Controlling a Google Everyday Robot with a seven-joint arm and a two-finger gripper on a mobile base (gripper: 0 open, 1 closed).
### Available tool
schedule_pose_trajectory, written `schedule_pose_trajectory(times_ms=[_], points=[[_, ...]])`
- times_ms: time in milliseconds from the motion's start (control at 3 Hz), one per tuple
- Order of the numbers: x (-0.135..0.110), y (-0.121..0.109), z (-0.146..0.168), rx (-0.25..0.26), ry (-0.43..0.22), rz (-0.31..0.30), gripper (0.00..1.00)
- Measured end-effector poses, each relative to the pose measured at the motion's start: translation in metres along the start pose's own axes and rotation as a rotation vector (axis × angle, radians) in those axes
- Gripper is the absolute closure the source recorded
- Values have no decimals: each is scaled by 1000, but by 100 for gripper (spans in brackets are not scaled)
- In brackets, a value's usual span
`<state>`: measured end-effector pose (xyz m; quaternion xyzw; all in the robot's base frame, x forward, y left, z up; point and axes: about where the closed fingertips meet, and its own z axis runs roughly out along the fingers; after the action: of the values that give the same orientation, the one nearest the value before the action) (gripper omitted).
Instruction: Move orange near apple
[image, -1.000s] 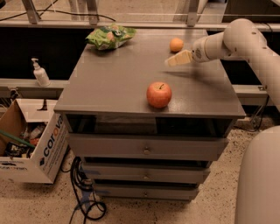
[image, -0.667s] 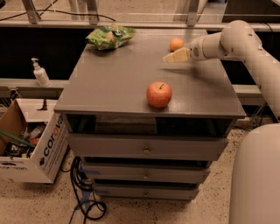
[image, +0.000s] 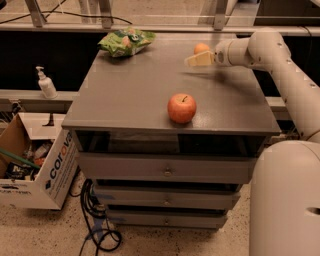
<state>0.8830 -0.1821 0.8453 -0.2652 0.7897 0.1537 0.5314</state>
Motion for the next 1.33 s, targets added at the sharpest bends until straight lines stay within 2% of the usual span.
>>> schedule_pose_trajectory(times_ms=[333,667,1333], points=[[-10,-7,9,10,-32,-1,18],[-21,-9,14,12,-64,-4,42],[-26,-16,12,20,-85,-8,88]])
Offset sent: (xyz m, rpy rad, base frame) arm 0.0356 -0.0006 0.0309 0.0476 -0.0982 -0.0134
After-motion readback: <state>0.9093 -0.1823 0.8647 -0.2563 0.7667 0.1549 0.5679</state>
